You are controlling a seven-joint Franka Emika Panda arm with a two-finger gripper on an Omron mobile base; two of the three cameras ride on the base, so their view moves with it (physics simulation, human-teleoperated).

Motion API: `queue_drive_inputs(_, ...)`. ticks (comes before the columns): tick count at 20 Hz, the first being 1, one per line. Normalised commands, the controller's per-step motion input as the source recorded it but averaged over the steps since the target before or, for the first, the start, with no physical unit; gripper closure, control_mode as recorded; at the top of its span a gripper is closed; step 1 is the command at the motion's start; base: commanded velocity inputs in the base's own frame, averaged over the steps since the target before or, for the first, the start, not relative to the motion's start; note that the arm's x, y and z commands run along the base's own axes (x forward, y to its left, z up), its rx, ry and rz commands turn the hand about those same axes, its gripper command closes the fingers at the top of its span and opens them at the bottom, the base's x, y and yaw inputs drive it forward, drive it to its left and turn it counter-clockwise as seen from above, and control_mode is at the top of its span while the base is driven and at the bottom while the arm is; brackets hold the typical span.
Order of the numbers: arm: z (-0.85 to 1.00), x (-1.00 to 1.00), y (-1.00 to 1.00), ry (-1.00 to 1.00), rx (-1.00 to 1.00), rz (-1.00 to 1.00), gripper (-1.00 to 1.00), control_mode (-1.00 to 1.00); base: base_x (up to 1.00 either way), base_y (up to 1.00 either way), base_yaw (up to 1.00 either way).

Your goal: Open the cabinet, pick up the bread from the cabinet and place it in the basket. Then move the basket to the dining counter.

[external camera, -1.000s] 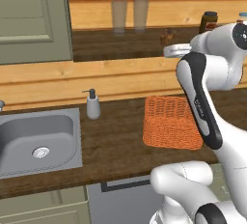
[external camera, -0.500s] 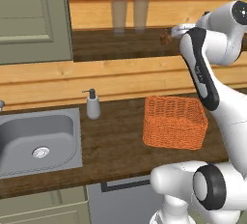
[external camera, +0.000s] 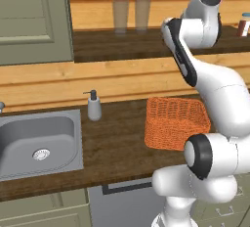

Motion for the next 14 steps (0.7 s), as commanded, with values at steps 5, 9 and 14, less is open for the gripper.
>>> queue_drive_inputs(5,-0.05,0.36,0.3,0.13,0.0,-0.07,-1.0,-1.0,0.0,0.0,0.0)
queue_drive_inputs(9,-0.22,0.43,0.18,0.01,0.0,-0.09,-1.0,-1.0,0.0,0.0,0.0)
queue_drive_inputs(14,-0.27,-0.05,0.01,-0.04,0.0,-0.13,-1.0,-1.0,0.0,0.0,0.0)
